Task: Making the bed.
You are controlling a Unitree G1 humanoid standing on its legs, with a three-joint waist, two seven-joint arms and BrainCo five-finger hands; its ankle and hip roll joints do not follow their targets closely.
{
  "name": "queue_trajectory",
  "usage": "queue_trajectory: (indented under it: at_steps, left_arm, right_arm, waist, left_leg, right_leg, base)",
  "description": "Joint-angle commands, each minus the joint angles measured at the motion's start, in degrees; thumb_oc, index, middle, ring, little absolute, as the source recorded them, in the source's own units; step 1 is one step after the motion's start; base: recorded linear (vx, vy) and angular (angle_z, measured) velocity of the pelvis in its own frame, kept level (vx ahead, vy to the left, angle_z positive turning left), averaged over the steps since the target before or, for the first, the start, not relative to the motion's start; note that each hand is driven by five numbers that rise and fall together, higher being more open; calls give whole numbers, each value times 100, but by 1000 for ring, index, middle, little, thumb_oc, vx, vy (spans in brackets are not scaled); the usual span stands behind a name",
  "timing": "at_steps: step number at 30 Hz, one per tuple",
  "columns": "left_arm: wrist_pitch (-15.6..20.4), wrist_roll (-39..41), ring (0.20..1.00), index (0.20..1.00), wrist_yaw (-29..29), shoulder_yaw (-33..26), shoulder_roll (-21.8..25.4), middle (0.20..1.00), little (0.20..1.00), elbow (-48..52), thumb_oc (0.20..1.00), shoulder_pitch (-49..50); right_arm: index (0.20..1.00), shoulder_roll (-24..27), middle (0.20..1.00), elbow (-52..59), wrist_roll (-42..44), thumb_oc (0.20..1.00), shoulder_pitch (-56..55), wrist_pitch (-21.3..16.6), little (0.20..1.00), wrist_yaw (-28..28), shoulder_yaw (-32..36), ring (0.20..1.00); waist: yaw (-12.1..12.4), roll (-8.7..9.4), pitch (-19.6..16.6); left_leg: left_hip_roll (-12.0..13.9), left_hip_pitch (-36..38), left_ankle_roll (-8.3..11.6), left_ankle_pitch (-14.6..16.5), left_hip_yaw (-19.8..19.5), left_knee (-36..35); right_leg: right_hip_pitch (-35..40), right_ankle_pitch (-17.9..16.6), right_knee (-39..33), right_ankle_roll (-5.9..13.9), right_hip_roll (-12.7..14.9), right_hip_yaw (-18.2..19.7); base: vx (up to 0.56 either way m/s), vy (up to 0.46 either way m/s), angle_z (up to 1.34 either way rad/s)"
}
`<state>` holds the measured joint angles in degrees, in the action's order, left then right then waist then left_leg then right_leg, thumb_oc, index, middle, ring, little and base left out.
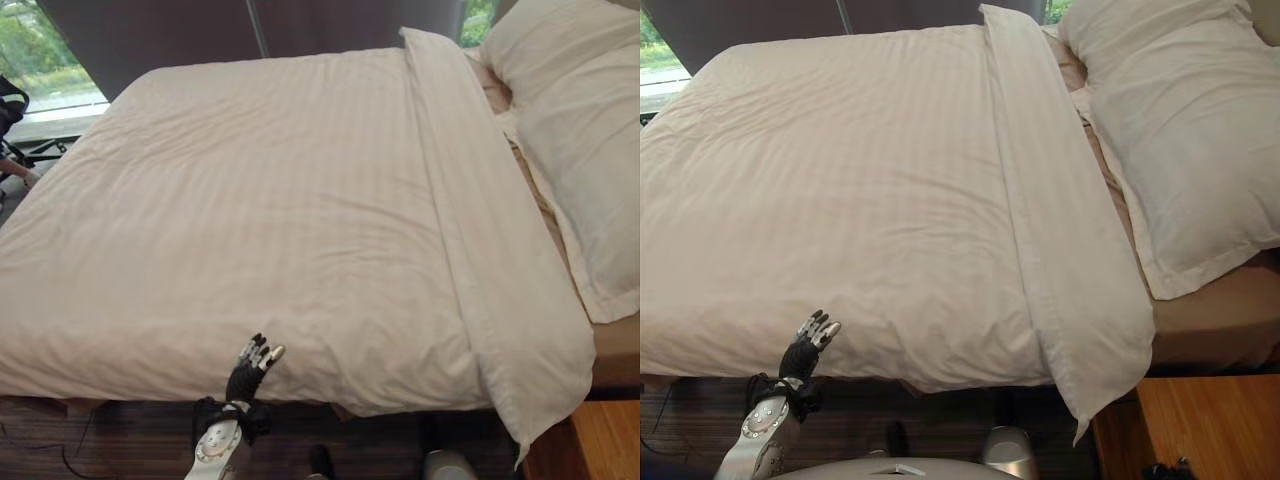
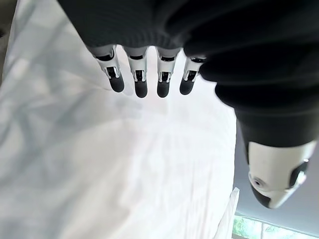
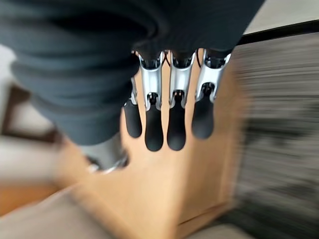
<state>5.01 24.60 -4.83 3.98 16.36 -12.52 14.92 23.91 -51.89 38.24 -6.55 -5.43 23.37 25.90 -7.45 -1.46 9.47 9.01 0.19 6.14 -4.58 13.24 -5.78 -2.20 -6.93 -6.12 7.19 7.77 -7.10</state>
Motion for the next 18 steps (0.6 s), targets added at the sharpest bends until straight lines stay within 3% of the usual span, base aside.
queue_trajectory:
  at_steps: [1, 3, 8, 12, 18]
  left_arm:
    - [515, 122, 1000, 1000, -177, -246, 146, 1000, 1000, 433, 1000, -325]
    - [551, 106, 1000, 1000, -214, -238, 163, 1000, 1000, 488, 1000, -358]
    - [855, 34, 1000, 1000, -343, -552, 330, 1000, 1000, 1352, 1000, -512]
    - [1005, -88, 1000, 1000, -446, -866, 482, 1000, 1000, 2063, 1000, -490]
    - [1159, -195, 1000, 1000, -452, -1252, 548, 1000, 1000, 2881, 1000, -290]
  right_arm:
    - [1000, 613, 1000, 1488, -2341, 1000, 527, -225, 1000, 602, -176, 1000]
    - [1000, 682, 1000, 1904, -2666, 1000, 565, -202, 1000, 684, -211, 1000]
    - [1000, 1056, 1000, 3928, -4782, 1000, 702, 4, 1000, 709, -628, 1000]
    - [1000, 728, 1000, 4590, -4963, 1000, 694, -54, 1000, 496, -766, 1000]
    - [1000, -278, 1000, 4970, -4100, 1000, 303, -378, 1000, -111, -1043, 1000]
  waist:
    - [71, 225, 152]
    - [69, 244, 119]
    - [127, 362, -14]
    - [177, 448, -62]
    - [444, 492, -3]
  left_leg:
    - [-44, 504, -246, 1004, 63, 78]
    - [-54, 498, -260, 989, 64, 78]
    - [-96, 577, -346, 1036, 67, 78]
    - [-120, 597, -396, 1065, 86, 78]
    - [-189, 564, -514, 1124, -87, 78]
  right_leg:
    - [441, 939, 112, 82, 237, -181]
    - [431, 919, 112, 78, 247, -181]
    - [450, 858, 117, 107, 280, -148]
    - [424, 802, 134, 148, 304, -128]
    - [397, 752, 396, 243, 325, -343]
  base:
    - [-21, 70, 0]
    - [-26, 45, 4]
    - [-19, 84, 3]
    - [-12, 81, -6]
    - [9, 69, 2]
